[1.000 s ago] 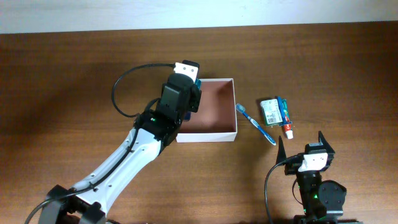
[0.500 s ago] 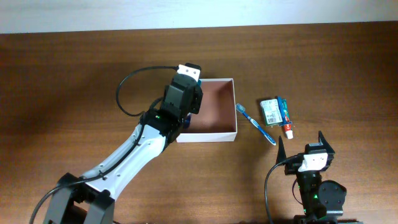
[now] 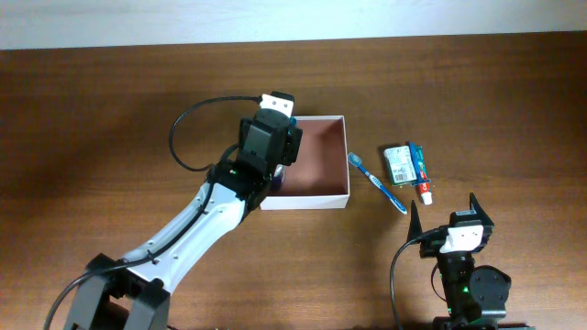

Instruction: Pack container

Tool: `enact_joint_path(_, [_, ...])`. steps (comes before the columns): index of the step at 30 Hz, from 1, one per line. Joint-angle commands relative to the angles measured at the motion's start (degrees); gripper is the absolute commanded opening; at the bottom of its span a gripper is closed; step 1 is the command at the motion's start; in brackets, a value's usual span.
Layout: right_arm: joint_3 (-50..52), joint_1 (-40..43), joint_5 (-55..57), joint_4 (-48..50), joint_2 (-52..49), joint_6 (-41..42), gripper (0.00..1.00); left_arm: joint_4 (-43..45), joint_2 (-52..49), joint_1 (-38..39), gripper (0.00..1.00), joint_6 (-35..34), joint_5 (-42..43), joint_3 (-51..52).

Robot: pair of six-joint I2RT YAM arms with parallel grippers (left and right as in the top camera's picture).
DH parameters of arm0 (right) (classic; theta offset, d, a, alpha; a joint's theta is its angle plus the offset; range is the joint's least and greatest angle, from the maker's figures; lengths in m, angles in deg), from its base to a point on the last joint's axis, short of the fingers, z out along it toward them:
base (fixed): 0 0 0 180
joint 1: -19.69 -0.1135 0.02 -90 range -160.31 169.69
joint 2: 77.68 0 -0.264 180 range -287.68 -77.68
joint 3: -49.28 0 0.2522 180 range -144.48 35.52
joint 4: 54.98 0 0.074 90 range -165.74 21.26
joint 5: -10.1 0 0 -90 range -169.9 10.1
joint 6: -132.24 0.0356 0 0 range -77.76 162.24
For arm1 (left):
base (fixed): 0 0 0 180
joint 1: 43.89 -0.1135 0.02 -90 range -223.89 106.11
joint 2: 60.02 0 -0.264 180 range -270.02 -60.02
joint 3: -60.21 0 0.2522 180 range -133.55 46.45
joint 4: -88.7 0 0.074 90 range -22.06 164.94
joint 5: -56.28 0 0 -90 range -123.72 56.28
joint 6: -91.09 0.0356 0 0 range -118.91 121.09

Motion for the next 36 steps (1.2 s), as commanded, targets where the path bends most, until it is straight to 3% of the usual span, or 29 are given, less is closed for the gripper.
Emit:
enact_joint_path(1, [0.26, -0.35, 0.11, -0.28, 0.33, -0.35, 0.98, -0.17, 0.44, -0.11, 0.73, 0.5, -1.07, -0.87])
enact_joint_path(6, [0.26, -0.35, 0.09, -0.28, 0.33, -0.35, 0.98, -0.35, 2.64, -0.09, 0.73, 0.46, -0.24, -0.87])
enact_joint_path(14, [0.26, -0.35, 0.09, -0.28, 0.33, -0.33, 0.99, -5.14, 15.76, -0.11, 0.76, 0.44, 1.68, -0.87])
enact_joint_path(19, [0.26, -0.35, 0.09, -0.28, 0.33, -0.33, 0.99, -8.07, 24.22, -1.77, 0.77, 0.42, -2.89, -0.87])
enact_joint_path(22, [0.26, -0.35, 0.09, -0.28, 0.33, -0.33, 0.99, -10.64, 27.32, -5.09, 0.77, -3.02, -10.6, -0.87])
enact_joint_path(24, [0.26, -0.35, 0.09, -0.28, 0.33, -0.35, 0.99, -14.43, 28.46, -9.62, 0.77, -8.81, -15.5, -0.87])
enact_joint_path(29, [0.26, -0.35, 0.09, -0.28, 0.33, -0.33, 0.99, -20.28, 28.24, -19.28, 0.87, -13.97, -14.1, -0.87])
enact_joint_path(30, [0.26, -0.35, 0.09, -0.28, 0.33, -0.33, 0.99, -20.85, 27.96, -20.92, 0.97, -13.97, -13.88, -0.87])
enact_joint_path(31, [0.26, -0.35, 0.09, -0.28, 0.33, -0.35, 0.99, -21.2, 27.67, -22.29, 0.99, -13.97, -13.88, -0.87])
enact_joint_path(36, [0.26, -0.35, 0.09, -0.22, 0.33, -0.35, 0.99, -21.86, 25.92, -25.14, 0.99, -13.94, -13.9, -0.87])
